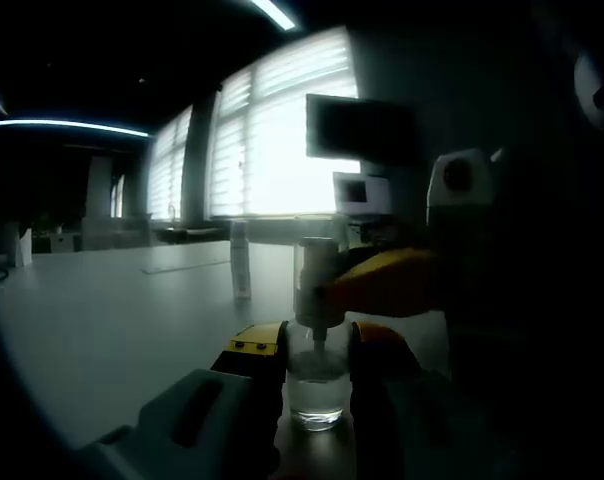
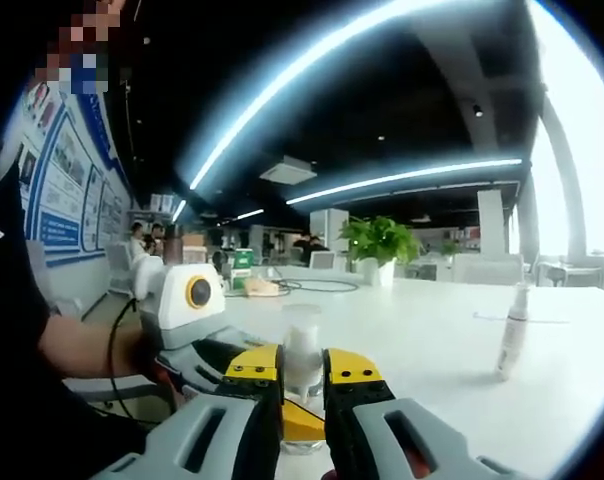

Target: Clamp pump bottle remove cover press pump head put on cover

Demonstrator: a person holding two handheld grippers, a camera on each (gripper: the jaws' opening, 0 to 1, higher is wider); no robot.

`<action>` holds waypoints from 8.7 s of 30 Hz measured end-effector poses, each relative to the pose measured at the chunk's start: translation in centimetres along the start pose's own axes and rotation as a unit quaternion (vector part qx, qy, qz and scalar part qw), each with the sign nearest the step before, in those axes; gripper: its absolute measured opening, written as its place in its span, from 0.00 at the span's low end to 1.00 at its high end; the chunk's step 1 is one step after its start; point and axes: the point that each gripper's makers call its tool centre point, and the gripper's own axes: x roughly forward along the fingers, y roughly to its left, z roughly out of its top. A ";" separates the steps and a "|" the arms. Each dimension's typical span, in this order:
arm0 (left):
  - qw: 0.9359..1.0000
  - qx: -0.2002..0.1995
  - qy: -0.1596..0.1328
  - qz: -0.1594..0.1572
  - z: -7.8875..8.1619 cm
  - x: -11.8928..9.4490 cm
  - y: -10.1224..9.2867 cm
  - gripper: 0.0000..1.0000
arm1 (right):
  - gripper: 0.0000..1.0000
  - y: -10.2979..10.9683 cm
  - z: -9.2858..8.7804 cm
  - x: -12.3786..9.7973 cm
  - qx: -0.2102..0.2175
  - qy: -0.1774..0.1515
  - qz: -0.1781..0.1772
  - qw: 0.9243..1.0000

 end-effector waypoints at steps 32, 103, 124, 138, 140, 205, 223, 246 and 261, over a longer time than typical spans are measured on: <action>1.000 0.003 0.000 0.000 0.0 -0.1 -0.1 0.15 | 0.10 -0.1 2.5 0.0 -0.013 -0.021 0.000 1.000; 1.000 0.007 0.003 0.003 -0.2 -0.1 0.0 0.16 | 0.10 -6.8 3.9 -5.0 0.010 -0.062 -0.115 0.991; 1.000 0.007 0.003 0.003 -0.2 0.0 0.1 0.16 | 0.10 -9.2 1.4 -6.7 -0.041 -0.017 -0.177 0.983; 1.000 0.010 0.003 0.006 -0.2 0.1 0.0 0.16 | 0.10 -11.7 -1.4 -9.0 0.005 -0.005 -0.226 0.974; 1.000 0.011 0.003 0.006 -0.2 0.1 0.0 0.16 | 0.10 -12.0 -1.9 -9.2 0.015 -0.002 -0.230 0.973; 1.000 0.019 0.005 0.003 -0.3 0.0 0.1 0.16 | 0.13 -11.4 -8.5 -8.6 0.032 0.145 -0.204 0.968; 1.000 0.018 0.007 0.005 -0.3 0.0 0.1 0.16 | 0.20 -10.9 -8.6 -8.5 0.019 0.143 -0.191 0.971; 1.000 -0.022 -0.009 0.005 0.6 -0.2 1.0 0.18 | 0.20 -10.6 -8.2 -8.5 0.026 0.131 -0.187 0.973; 1.000 -0.015 -0.002 0.012 0.2 -0.2 0.5 0.15 | 0.19 -10.7 -7.9 -8.5 0.031 0.121 -0.182 0.975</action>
